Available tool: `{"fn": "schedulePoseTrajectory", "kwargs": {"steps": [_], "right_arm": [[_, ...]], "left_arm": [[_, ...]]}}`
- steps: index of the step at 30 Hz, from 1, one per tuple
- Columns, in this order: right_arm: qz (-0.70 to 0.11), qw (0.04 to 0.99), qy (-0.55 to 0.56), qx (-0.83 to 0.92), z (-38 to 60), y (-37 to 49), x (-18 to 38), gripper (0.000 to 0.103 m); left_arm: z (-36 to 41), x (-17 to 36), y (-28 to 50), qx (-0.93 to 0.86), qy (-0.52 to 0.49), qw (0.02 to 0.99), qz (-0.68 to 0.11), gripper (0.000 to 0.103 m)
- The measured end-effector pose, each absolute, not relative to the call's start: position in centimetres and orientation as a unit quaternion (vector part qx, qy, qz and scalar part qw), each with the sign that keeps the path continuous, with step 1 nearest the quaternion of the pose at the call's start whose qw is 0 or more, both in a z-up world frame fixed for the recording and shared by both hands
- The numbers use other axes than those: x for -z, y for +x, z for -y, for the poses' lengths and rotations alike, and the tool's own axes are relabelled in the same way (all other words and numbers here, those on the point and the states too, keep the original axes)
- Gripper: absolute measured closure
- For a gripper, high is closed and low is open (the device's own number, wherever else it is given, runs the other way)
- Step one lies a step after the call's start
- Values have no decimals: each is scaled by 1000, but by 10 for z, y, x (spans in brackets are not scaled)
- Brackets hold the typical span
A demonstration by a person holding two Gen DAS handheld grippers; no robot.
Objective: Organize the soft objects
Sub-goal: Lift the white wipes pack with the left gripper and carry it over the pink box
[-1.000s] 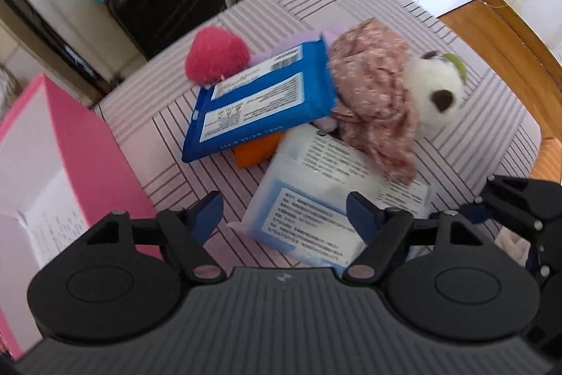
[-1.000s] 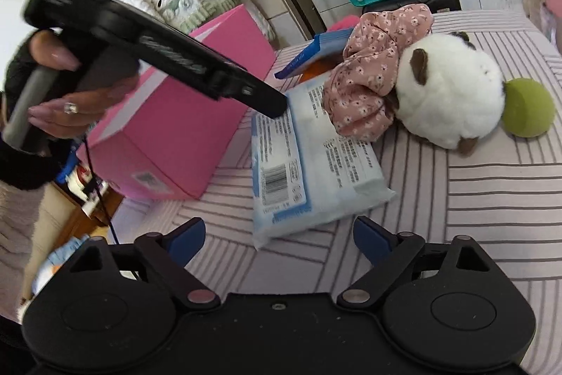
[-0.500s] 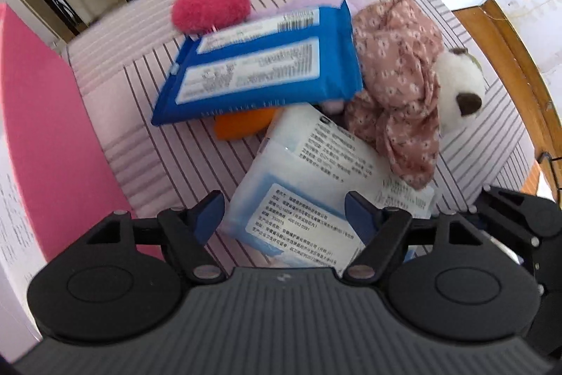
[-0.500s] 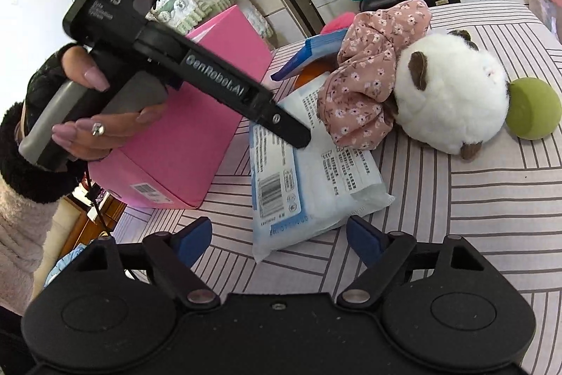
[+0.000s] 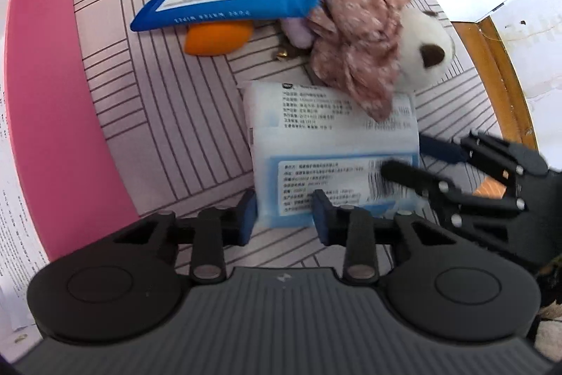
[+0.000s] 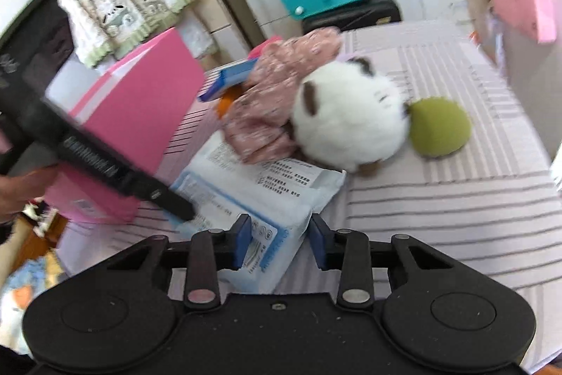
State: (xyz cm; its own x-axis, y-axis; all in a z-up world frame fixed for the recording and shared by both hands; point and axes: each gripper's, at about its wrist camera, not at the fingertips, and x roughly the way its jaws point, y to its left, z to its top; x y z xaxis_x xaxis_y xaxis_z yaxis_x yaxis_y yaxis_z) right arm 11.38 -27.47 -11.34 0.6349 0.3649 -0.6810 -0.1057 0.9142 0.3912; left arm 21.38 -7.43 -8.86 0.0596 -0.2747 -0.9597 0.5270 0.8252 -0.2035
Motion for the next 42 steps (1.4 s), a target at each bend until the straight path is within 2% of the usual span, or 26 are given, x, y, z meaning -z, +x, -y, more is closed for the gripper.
{"fn": "schedulePoseTrajectory", "kwargs": {"steps": [2, 3, 6, 8, 11, 14, 15, 16, 17, 18, 21, 25, 32, 42], "right_arm": [[-402, 896, 140, -126, 273, 114, 113, 59], [-402, 897, 137, -126, 274, 114, 112, 53], [-405, 897, 134, -116, 274, 113, 112, 52], [-407, 895, 136, -117, 274, 112, 111, 52], [-415, 890, 149, -112, 274, 112, 110, 52], [-426, 885, 156, -106, 273, 112, 109, 52], [-426, 885, 158, -105, 274, 111, 110, 52], [-424, 885, 160, -105, 275, 109, 111, 56], [-422, 886, 163, -106, 275, 109, 111, 60], [-421, 886, 163, -106, 276, 109, 112, 64], [-421, 884, 169, -115, 274, 110, 114, 66], [-418, 888, 158, -113, 273, 110, 112, 68], [-434, 884, 128, -119, 266, 106, 100, 66], [-426, 886, 96, -157, 254, 82, 65, 64]], "left_arm": [[75, 88, 206, 275, 109, 736, -609, 71], [77, 88, 203, 277, 118, 743, -598, 71], [79, 85, 200, 269, 123, 763, -574, 63], [82, 85, 197, 259, 128, 776, -561, 46], [83, 88, 198, 251, 132, 787, -548, 28], [80, 91, 207, 252, 108, 788, -551, 27], [79, 92, 208, 253, 100, 788, -553, 28], [76, 94, 207, 255, 85, 787, -556, 35], [76, 94, 206, 261, 71, 784, -559, 49], [75, 94, 204, 273, 61, 779, -561, 58], [76, 92, 191, 280, 65, 777, -559, 63], [76, 86, 171, 283, 62, 773, -565, 77], [72, 74, 130, 290, 68, 770, -565, 79], [38, 43, 97, 295, 52, 796, -525, 79]]}}
